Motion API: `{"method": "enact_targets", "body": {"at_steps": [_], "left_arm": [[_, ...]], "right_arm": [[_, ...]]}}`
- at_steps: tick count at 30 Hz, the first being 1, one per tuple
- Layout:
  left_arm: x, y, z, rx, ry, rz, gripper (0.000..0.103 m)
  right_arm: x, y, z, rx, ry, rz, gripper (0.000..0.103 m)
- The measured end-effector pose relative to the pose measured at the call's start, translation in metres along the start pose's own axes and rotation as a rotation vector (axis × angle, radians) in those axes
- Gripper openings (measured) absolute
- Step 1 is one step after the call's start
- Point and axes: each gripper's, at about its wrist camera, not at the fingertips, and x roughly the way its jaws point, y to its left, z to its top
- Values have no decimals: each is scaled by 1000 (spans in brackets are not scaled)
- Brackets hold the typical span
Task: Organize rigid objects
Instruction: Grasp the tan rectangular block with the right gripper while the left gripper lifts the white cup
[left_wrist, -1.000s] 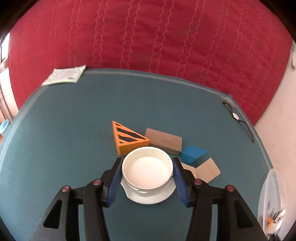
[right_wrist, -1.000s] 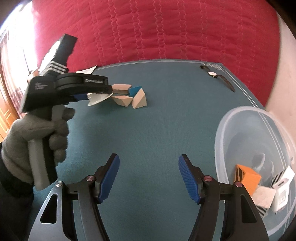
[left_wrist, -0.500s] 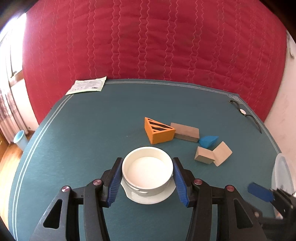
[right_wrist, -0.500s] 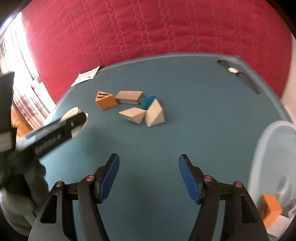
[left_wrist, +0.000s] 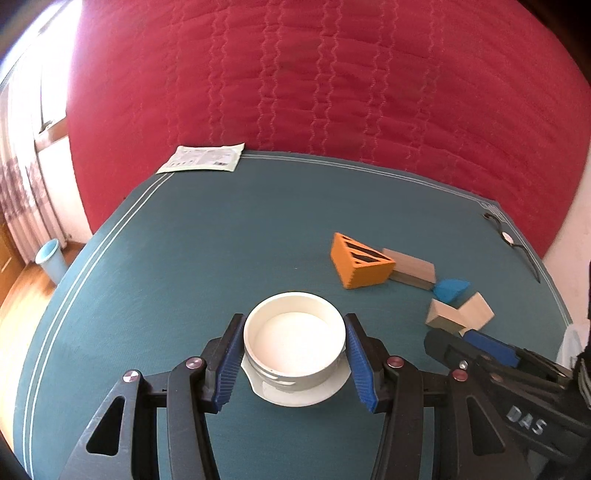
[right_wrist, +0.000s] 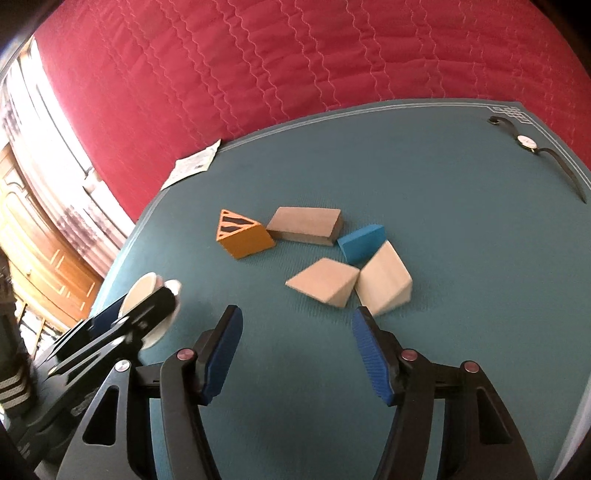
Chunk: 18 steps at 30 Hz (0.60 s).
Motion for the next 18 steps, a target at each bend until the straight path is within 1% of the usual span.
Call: {"method": "enact_targets", "body": {"at_steps": [4,7,12,15,17,18], "left_arm": [[1,4,0,-16,6,2,55],[3,5,-1,-20,13,3,55],[4,6,-2,-23,17,2,55],[4,6,-3,-23,17,0,55],[3,6,-3,-23,18,-1,55],[3,6,-3,-22,18,-1,55]], "right_arm": [[12,3,7,-15,-13,-33,61],[19,8,12,-37,-18,-68,56],[26,18,17,-93,-37,-169,43],[26,19,16,-105,-44,-199,38],[24,17,17,-100,-46,-204,34],[23,15,17,-93,-47,-201,34]]}}
